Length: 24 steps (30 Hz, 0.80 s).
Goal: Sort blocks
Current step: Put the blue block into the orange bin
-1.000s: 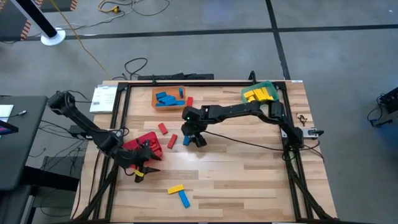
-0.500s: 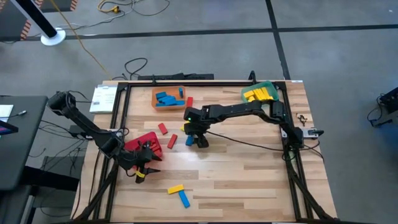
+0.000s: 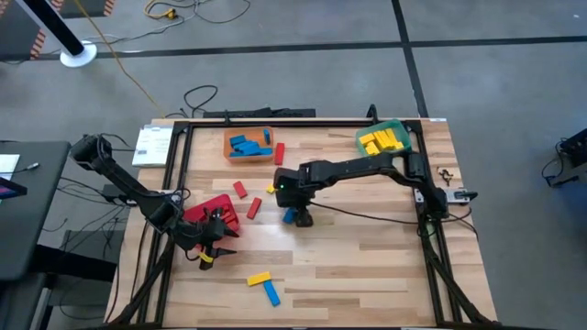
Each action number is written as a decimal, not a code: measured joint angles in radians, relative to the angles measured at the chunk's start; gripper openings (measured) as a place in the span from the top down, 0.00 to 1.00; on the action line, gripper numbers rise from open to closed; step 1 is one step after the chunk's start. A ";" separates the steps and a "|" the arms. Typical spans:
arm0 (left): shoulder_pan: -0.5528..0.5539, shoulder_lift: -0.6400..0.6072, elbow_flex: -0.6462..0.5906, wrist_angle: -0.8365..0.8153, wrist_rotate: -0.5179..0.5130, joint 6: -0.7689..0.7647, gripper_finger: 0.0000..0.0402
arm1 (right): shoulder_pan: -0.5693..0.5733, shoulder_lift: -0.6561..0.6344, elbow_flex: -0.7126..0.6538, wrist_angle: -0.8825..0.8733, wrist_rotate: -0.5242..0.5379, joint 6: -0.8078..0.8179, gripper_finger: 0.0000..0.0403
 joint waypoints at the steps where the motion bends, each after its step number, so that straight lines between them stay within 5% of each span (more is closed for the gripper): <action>1: 0.000 0.000 0.000 0.000 0.002 0.001 0.43 | 0.004 -0.013 0.000 0.008 0.000 0.000 0.35; 7: 0.000 0.000 0.000 -0.001 0.003 0.004 0.43 | 0.017 -0.066 0.004 0.051 0.004 -0.095 0.35; 15: -0.019 0.000 0.000 -0.012 0.002 -0.007 0.43 | 0.032 -0.033 -0.032 0.050 0.166 -0.392 0.35; 24: -0.046 0.000 0.001 -0.013 0.002 -0.010 0.43 | -0.008 0.009 -0.034 0.050 0.237 -0.457 0.35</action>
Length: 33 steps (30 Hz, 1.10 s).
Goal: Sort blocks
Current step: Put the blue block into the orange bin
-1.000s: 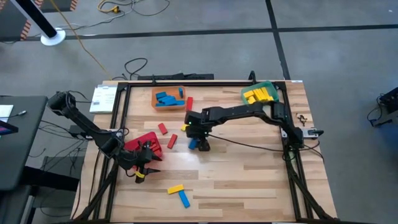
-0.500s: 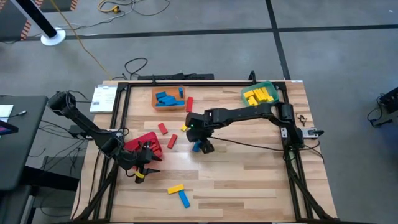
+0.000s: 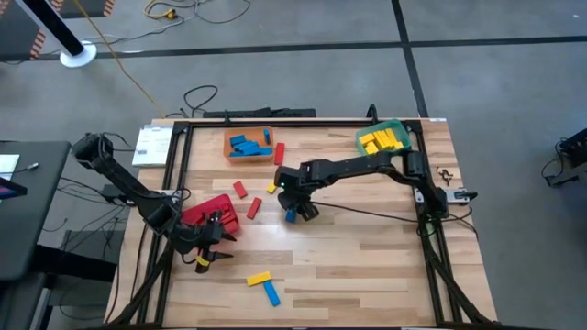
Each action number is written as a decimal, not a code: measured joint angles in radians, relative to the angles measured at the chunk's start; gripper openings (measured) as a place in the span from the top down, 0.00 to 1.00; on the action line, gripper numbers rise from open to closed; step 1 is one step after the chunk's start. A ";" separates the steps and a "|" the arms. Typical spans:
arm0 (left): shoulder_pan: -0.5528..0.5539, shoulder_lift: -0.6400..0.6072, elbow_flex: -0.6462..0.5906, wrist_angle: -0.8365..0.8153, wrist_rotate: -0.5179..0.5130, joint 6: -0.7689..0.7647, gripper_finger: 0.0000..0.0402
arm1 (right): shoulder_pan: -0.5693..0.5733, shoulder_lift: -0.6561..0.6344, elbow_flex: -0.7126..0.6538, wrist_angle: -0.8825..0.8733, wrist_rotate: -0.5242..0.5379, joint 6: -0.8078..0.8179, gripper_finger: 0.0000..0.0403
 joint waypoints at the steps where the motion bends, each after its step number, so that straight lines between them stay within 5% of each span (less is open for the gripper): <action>1: -0.002 0.000 0.000 0.000 0.000 0.000 0.43 | -0.006 0.002 0.001 -0.010 -0.001 -0.001 0.35; 19: -0.017 0.000 0.000 -0.016 -0.001 -0.003 0.43 | -0.035 -0.011 0.055 -0.098 -0.023 0.099 0.35; 33: -0.017 0.000 0.000 -0.022 -0.001 -0.018 0.43 | -0.035 -0.036 0.027 -0.156 0.010 -0.052 0.35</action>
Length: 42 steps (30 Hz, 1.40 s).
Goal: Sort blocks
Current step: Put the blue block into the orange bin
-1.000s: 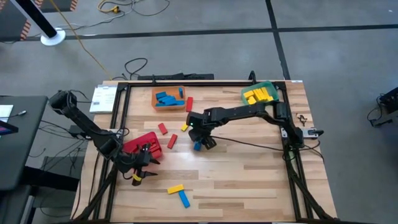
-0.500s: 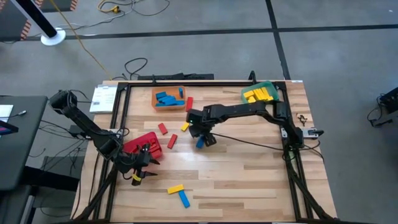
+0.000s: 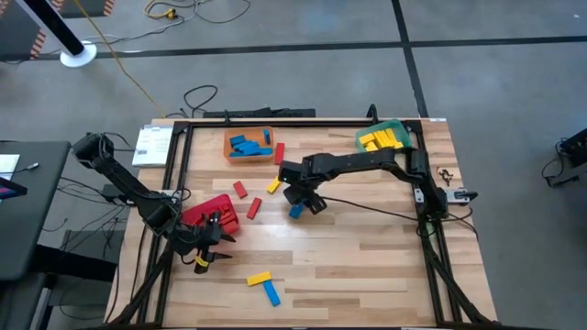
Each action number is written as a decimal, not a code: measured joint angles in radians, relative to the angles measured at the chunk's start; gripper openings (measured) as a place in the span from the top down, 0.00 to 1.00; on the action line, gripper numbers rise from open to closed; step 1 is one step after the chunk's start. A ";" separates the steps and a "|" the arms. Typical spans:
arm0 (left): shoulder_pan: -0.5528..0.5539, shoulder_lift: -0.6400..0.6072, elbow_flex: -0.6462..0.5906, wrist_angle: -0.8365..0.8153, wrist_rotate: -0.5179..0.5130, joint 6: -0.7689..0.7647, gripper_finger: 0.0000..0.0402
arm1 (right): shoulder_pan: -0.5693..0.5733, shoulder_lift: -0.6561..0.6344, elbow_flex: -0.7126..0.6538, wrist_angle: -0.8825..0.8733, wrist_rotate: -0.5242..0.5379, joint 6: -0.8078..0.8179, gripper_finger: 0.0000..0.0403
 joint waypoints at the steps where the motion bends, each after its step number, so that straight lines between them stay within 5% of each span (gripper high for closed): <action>1: 0.000 0.000 0.000 0.000 0.000 0.001 0.43 | 0.004 0.000 -0.006 0.009 0.009 -0.011 0.35; 26: 0.000 0.000 0.000 0.008 -0.005 0.003 0.43 | 0.017 0.057 -0.019 0.056 0.018 -0.057 0.36; 37: 0.016 0.000 0.000 0.007 -0.129 0.124 0.43 | 0.053 0.055 -0.011 0.052 0.040 0.023 0.69; 42: 0.044 0.000 0.000 0.009 -0.162 0.218 0.43 | 0.069 0.057 0.012 0.032 0.030 0.092 0.73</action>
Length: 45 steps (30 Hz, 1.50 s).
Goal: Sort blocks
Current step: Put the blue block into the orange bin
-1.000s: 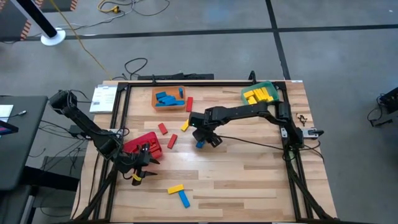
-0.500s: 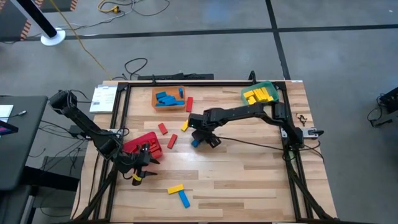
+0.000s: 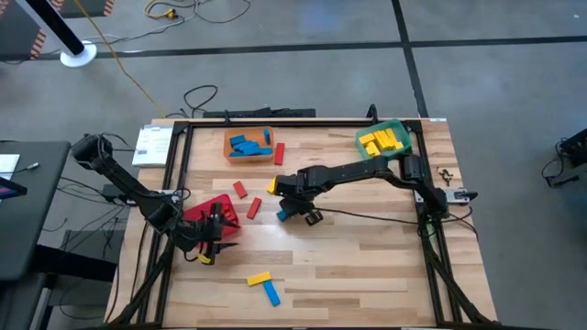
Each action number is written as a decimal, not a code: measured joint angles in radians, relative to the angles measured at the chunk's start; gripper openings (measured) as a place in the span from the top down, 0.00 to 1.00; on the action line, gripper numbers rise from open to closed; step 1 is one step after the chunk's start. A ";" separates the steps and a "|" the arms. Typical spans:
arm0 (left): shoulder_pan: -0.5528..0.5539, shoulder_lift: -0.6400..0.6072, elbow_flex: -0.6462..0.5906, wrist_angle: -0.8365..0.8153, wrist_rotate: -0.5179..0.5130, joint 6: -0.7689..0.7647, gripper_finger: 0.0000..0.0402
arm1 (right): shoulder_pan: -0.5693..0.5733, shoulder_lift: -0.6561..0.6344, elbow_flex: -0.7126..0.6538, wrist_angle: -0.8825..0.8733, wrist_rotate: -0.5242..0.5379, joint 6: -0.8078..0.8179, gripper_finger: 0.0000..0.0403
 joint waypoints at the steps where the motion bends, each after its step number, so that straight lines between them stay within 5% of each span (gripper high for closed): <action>1: 0.006 0.000 0.000 0.004 -0.010 0.030 0.43 | 0.000 0.001 0.010 -0.007 -0.007 0.017 0.72; 16: 0.112 0.000 0.000 0.181 -0.164 0.753 0.43 | -0.017 -0.013 0.242 -0.037 -0.255 0.219 0.67; 33: 0.268 0.099 0.037 0.249 0.037 0.877 0.44 | 0.019 -0.013 0.285 0.024 -0.336 0.239 0.67; 45: 0.289 0.216 0.112 0.241 0.032 0.941 0.75 | 0.019 -0.014 0.285 0.021 -0.336 0.248 0.67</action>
